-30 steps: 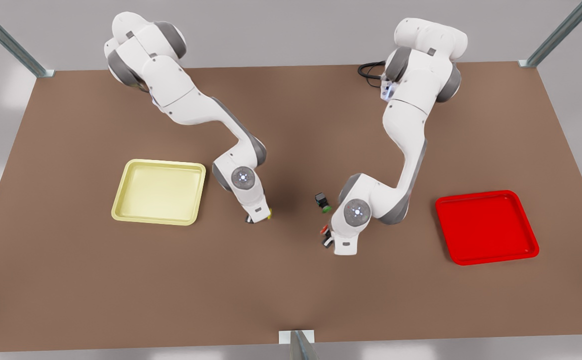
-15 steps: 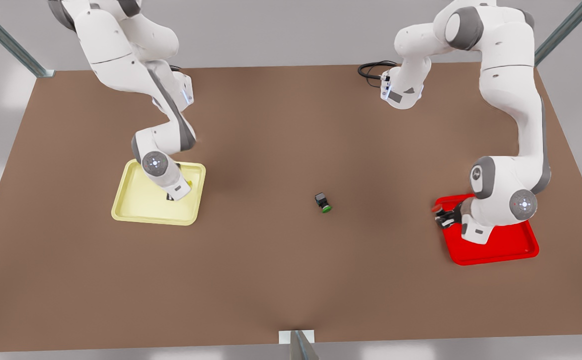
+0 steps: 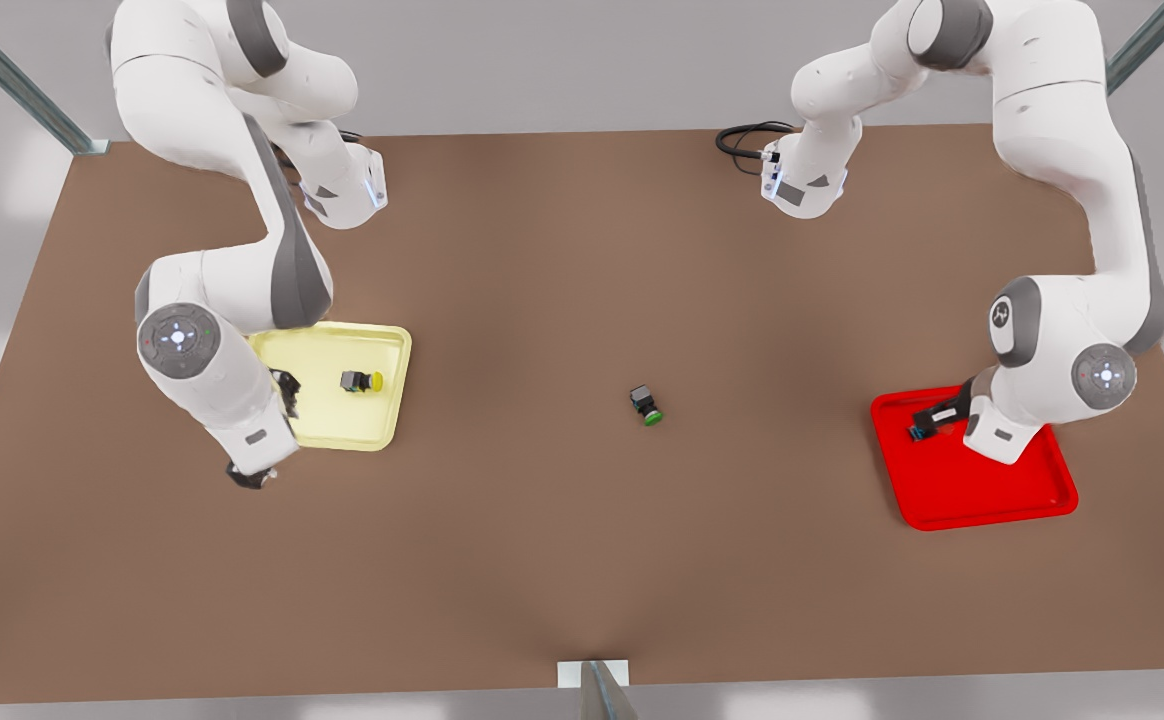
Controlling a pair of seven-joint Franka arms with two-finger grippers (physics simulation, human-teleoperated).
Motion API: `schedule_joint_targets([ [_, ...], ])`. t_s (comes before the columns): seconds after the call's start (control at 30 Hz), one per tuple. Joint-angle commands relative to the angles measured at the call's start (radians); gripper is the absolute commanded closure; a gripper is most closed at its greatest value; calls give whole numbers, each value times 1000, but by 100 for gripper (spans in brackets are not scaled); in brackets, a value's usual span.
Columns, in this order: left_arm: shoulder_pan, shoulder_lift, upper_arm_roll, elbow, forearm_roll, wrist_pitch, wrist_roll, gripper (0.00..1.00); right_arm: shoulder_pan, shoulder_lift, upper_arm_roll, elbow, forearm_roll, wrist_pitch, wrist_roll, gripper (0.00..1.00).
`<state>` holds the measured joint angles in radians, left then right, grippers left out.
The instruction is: Place the switches on the corresponding trays according to their colors
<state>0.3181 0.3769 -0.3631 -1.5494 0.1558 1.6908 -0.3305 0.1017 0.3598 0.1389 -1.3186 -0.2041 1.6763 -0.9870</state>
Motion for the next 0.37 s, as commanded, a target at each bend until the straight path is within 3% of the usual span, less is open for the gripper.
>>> schedule_joint_targets([
  [0.0,-2,-4,-22,46,28,-49,1,0,1,-37,1,4,0,-56,118,0],
  [0.07,-10,-9,-149,219,117,-209,77,0,16,-248,1,-74,-32,-179,575,0],
  [0.1,-82,-70,-94,230,125,-221,137,0,7,-294,1,-93,-29,-198,655,0],
  [0.17,-391,-168,335,219,-5,-277,284,0,0,-305,1,-94,-28,-198,676,0],
  [0.2,-444,-174,477,207,-111,-269,355,0,0,-303,1,-94,-28,-199,674,0],
  [0.33,-336,-296,392,89,-119,-209,265,0,0,-300,1,-94,-29,-199,671,0],
])
